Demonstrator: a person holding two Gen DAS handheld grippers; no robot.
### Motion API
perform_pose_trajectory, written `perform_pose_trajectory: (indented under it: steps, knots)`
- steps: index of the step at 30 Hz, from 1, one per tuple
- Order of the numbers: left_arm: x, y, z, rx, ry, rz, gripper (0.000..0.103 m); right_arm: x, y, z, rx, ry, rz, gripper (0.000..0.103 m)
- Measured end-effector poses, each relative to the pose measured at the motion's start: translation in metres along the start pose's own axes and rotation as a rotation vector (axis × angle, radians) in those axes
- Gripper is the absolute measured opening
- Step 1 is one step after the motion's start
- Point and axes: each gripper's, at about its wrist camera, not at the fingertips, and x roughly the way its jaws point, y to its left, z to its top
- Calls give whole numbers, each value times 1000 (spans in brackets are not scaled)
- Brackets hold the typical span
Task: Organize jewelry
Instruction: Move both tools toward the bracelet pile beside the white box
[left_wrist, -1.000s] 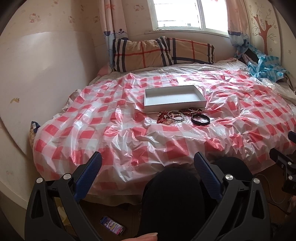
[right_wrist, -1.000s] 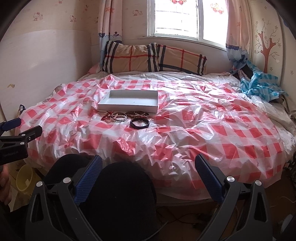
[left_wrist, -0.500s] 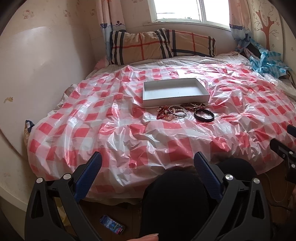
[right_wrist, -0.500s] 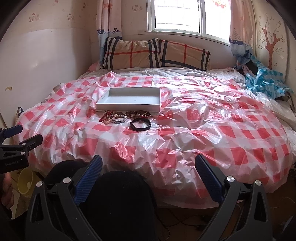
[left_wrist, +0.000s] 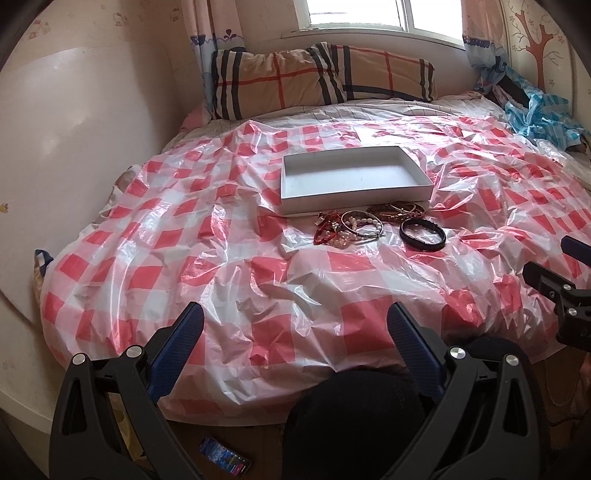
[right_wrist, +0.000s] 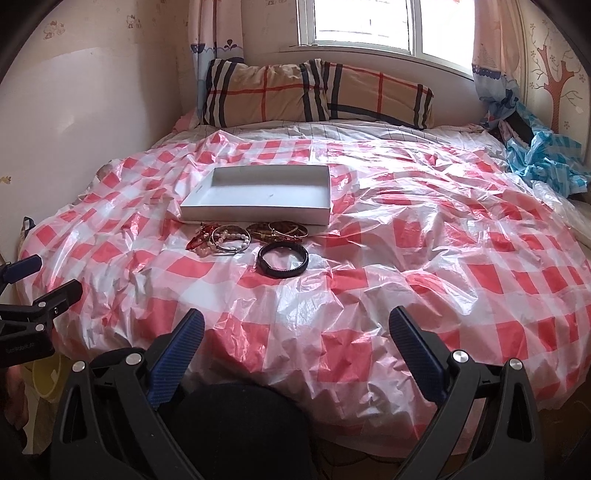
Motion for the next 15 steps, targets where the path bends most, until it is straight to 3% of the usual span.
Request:
perform_pose_trajectory:
  steps: [15]
  knots:
    - [38, 4, 10, -11, 30, 2, 95, 43, 11, 18, -37, 33, 18, 96]
